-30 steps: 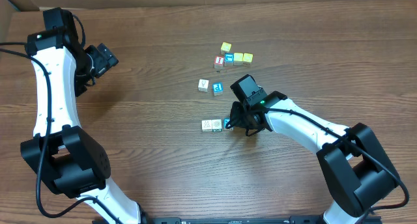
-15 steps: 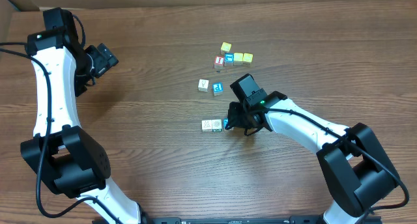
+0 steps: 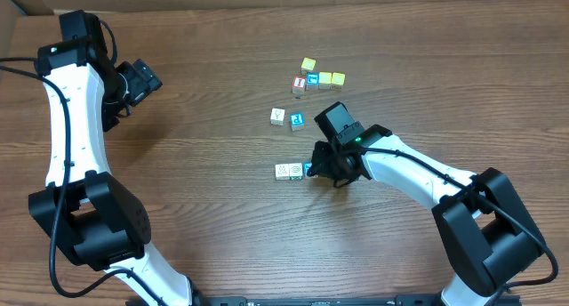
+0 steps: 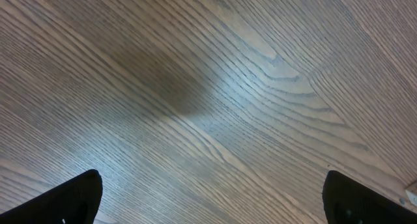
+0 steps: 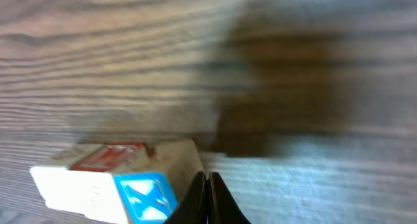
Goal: Flip 5 blocks
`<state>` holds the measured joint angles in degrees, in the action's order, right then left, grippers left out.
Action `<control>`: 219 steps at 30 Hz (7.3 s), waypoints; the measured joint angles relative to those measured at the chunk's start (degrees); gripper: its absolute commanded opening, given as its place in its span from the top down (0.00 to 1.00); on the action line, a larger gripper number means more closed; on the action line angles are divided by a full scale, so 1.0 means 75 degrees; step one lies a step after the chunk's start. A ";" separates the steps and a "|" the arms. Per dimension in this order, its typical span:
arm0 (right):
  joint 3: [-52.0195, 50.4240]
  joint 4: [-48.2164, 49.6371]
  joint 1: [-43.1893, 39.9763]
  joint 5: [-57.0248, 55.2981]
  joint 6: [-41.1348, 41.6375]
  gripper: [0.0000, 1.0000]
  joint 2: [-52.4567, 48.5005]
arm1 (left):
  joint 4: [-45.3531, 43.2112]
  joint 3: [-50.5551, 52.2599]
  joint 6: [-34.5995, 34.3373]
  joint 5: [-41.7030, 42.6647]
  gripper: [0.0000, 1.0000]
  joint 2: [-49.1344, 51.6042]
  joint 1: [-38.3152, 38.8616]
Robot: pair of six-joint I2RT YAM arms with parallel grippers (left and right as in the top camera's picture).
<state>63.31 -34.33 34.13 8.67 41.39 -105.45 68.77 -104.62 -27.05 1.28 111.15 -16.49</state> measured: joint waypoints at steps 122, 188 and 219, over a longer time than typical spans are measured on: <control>0.4911 -0.4412 -0.1816 0.0329 -0.2279 0.58 -0.0152 | -0.0020 0.0000 0.0000 0.0003 0.00 0.0000 0.0000; 0.9439 -0.6041 -0.1929 0.0184 -0.3838 0.27 -0.2393 | -0.0020 0.0000 0.0000 0.0000 0.00 0.0000 0.0000; 1.0209 -0.5980 -0.1635 0.0484 -0.3885 0.20 -0.3844 | -0.0020 0.0000 0.0000 0.0000 0.00 0.0000 0.0000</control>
<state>139.87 -79.18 21.87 12.29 12.25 -134.28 68.62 -104.62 -27.05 1.28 111.15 -16.49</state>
